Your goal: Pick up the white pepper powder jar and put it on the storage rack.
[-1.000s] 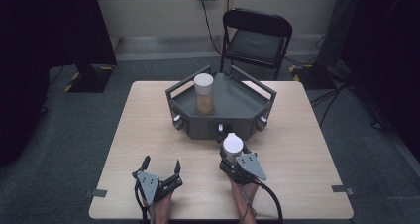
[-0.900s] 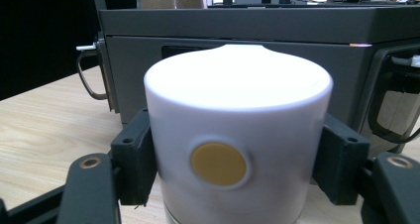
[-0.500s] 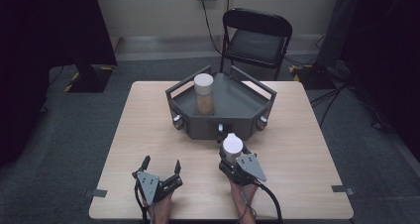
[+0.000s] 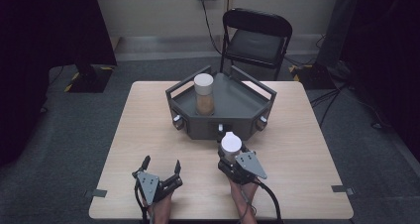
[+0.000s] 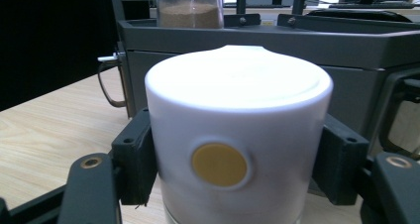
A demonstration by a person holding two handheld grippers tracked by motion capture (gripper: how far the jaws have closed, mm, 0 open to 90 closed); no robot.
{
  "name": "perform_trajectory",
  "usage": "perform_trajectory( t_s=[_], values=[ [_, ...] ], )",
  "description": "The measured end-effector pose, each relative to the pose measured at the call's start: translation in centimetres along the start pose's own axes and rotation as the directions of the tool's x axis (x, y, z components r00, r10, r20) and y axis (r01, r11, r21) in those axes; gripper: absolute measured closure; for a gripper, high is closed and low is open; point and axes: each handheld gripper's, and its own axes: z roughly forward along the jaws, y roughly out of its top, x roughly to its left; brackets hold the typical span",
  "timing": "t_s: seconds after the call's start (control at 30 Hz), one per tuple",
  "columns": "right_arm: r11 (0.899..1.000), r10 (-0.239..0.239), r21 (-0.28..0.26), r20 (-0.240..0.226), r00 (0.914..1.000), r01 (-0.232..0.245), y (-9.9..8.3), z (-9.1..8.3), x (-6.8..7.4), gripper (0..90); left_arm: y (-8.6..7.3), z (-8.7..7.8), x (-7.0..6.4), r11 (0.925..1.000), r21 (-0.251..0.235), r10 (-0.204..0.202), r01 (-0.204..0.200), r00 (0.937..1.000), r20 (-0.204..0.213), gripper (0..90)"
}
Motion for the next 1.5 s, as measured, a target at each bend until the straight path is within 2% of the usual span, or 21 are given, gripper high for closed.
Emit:
perform_trajectory(
  t_s=[0.37,0.47,0.87,1.07,1.33,1.5],
  values=[
    [1.0,-0.005,0.015,-0.051,0.9987,0.006,1.7,-0.3,-0.5,30.1,0.0,0.0,0.0,1.0,0.0,0.0,0.0,1.0,0.0,0.9],
    [1.0,0.0,-0.001,-0.06,0.9982,0.0,2.2,-0.6,-0.6,30.1,0.0,0.0,0.0,1.0,0.001,0.0,0.0,1.0,0.003,0.9],
    [0.999,-0.037,-0.015,-0.057,0.9977,0.036,5.9,-0.3,-1.2,30.1,0.0,0.0,0.1,1.0,0.0,0.0,0.0,1.0,0.004,0.8],
    [1.0,-0.021,-0.008,-0.07,0.9973,0.02,7.6,0.1,-2.0,30.1,0.0,0.0,0.1,1.0,0.0,0.0,0.0,1.0,0.003,0.8],
    [1.0,-0.024,-0.015,-0.08,0.9965,0.023,9.5,0.5,-2.7,30.1,0.0,0.0,0.0,1.0,0.0,0.0,0.0,1.0,0.001,0.8],
    [0.999,-0.043,-0.015,-0.072,0.9965,0.042,10.6,0.8,-2.7,30.1,0.0,0.0,-0.1,1.0,0.0,0.0,0.0,1.0,-0.004,0.7]
  ],
)
